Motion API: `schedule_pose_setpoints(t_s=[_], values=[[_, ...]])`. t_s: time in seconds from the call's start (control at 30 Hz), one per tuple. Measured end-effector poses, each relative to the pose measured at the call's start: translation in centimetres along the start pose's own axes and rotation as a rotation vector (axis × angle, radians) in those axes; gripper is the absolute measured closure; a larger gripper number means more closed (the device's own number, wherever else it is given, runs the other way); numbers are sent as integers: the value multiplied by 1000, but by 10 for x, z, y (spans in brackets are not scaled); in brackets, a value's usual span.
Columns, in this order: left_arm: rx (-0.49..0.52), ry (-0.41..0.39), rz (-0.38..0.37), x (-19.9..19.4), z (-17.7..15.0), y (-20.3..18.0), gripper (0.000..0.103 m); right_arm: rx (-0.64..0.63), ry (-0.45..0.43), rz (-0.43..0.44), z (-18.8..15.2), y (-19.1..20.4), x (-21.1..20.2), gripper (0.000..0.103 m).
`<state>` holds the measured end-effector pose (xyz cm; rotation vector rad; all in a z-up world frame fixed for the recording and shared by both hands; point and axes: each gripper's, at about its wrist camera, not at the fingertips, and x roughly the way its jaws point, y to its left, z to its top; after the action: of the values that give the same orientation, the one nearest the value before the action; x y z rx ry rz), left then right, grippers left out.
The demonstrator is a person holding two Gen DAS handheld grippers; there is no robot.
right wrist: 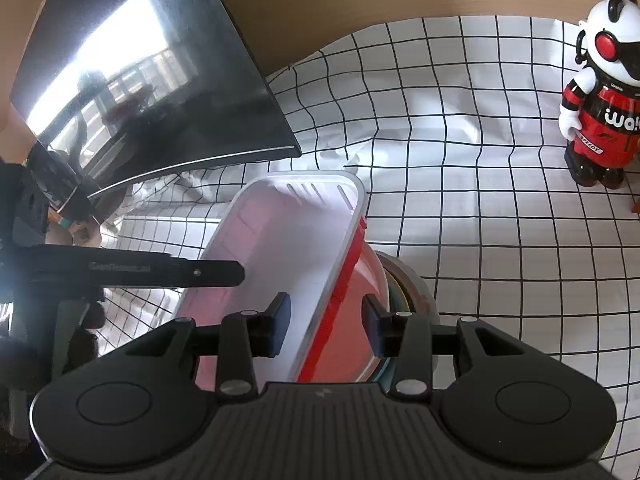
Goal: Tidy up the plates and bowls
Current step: 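Lower the red-rimmed tray onto the top white bowl with both grippers, then hold the tray with both grippers and settle it level on the stack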
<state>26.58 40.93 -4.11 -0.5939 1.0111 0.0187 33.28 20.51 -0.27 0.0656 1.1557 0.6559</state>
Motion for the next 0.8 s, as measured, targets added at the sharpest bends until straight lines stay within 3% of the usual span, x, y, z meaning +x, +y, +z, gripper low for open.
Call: schedule_pose_setpoints(t_s=[0.3,0.47,0.67,0.8], values=[[-75,55,-52,-8,-5,0,82,-4,-8,30,1,4,0,63],[-88,36,-90,-17,-10,-6,82,-1,-16,19,-1,-2,-6,63],[-116,71,-58,-6,-17,1,82,10,5,27,-8,-6,-2,63],[-140,72,-78,-8,-21,6,82,-5,-12,19,-9,-2,-6,63]])
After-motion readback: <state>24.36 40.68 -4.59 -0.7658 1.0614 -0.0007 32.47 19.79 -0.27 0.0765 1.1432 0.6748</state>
